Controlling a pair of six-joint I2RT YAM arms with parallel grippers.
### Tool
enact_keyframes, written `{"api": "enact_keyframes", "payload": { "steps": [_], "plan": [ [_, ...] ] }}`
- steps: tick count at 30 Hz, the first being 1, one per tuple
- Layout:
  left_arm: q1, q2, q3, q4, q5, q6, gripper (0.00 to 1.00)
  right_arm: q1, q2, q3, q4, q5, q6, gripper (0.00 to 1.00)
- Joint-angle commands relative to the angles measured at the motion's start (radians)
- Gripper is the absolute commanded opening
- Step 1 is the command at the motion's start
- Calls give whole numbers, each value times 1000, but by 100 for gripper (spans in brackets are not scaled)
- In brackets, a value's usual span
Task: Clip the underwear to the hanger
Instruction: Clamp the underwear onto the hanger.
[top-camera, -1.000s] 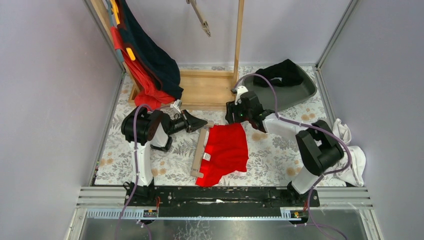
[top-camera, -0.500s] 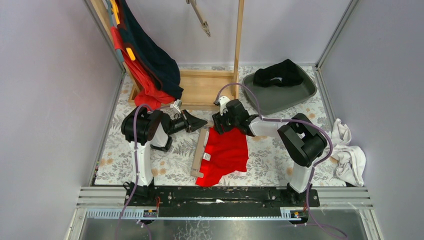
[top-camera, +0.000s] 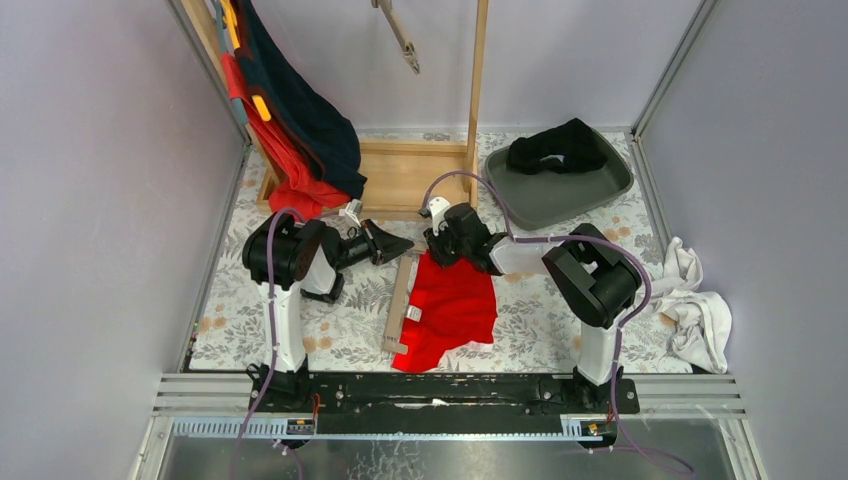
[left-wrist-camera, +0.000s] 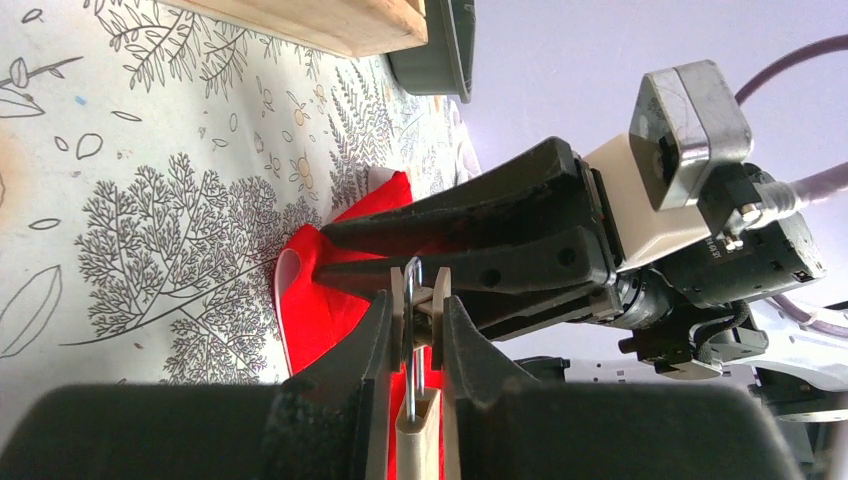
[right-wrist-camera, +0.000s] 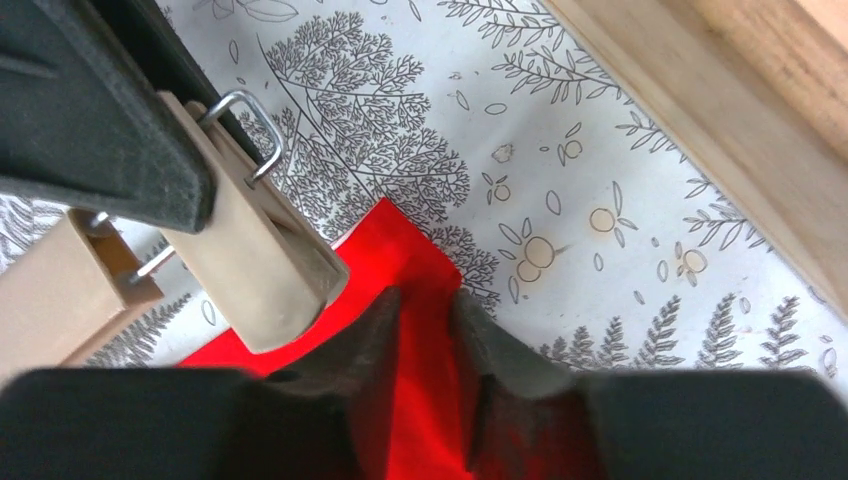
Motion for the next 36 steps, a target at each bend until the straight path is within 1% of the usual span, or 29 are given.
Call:
{"api": "enact_keyframes", "payload": {
  "steps": [1, 2, 3, 4, 8, 13, 22, 36],
  "plan": [
    [5, 13, 0, 56, 6, -11, 0, 14, 16, -11, 69, 7, -12, 17],
    [6, 11, -1, 56, 7, -11, 0, 14, 16, -17, 72, 9, -8, 7],
    [8, 12, 0, 55, 6, -13, 0, 14, 15, -25, 80, 12, -6, 1],
    [11, 11, -2, 55, 7, -13, 0, 14, 12, -35, 90, 13, -1, 0],
    [23, 5, -7, 57, 3, -15, 0, 14, -30, -114, 168, 30, 34, 0],
    [35, -2, -18, 65, 2, -15, 0, 14, -122, -190, 259, 105, 95, 0],
    [33, -14, -24, 69, -3, -1, 0, 14, -227, -210, 270, 152, 101, 0],
    [33, -33, -30, 71, -11, 11, 0, 14, -284, -185, 250, 154, 85, 0]
  ]
}}
